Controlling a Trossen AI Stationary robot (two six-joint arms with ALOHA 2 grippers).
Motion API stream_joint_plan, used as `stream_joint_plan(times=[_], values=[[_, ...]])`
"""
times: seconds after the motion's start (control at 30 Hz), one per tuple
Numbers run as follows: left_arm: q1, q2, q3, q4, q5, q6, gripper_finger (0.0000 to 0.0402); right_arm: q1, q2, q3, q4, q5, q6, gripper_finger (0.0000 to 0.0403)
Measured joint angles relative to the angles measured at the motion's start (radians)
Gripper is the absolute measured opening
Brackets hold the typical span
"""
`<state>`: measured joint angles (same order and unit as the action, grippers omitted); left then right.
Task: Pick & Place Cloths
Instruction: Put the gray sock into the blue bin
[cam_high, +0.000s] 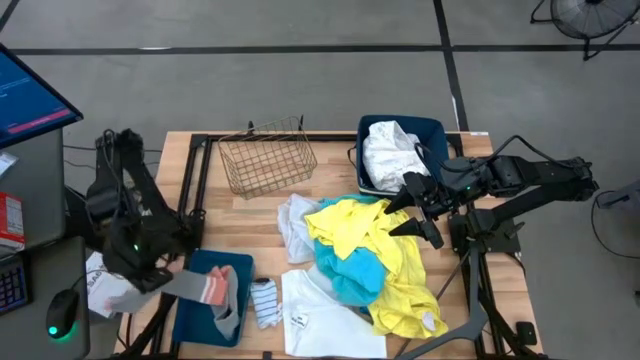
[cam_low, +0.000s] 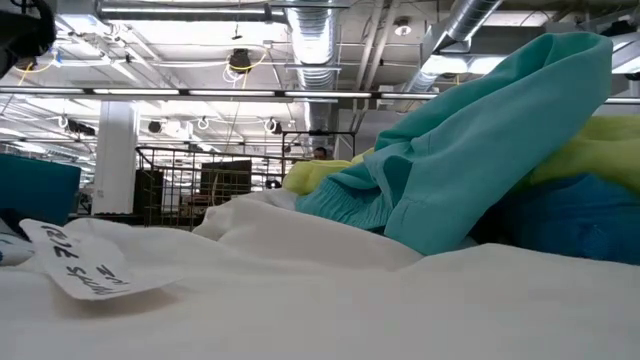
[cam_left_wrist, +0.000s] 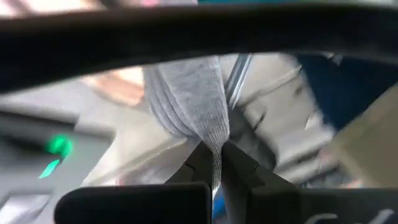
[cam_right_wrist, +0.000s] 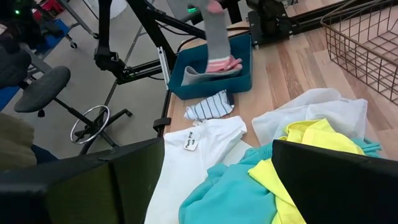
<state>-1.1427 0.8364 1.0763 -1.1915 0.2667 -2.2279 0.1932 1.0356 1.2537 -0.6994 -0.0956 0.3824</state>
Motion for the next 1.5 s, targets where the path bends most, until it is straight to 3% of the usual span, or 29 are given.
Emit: stream_joint_plan(times=[0.27,0.5,0.6,0.87,1.07,1.37,1.5], values=[[0.069,0.142,-0.045,0.015,-0.257,0.055,0.0,0.0,0.0,0.0,0.0,0.0,0.0,0.0291],[0.173,0.305,-0.088,0.105,-0.513,0.195,0.0,0.0,0.0,0.0,0.0,0.0,0.0,0.0291],[0.211,0.381,-0.097,0.123,-0.519,0.271,0.0,0.001,0.0,0.0,0.0,0.0,0.0,0.0291],[0.186,0.58,-0.097,0.149,-0.37,0.368,0.0,0.001,0.0,0.0,0.0,0.035,0.001,0.0291],[0.182,0.685,-0.097,0.225,-0.391,0.45,0.0,0.001,0.0,0.0,0.012,0.085,0.003,0.0291],[0.182,0.748,-0.097,0.294,-0.443,0.458,0.0003,0.001,0.0,0.0,0.011,0.085,0.002,0.0291],[0.182,0.721,-0.097,0.294,-0.444,0.548,0.0027,0.001,0.0,0.0,0.012,0.085,0.002,0.0291]])
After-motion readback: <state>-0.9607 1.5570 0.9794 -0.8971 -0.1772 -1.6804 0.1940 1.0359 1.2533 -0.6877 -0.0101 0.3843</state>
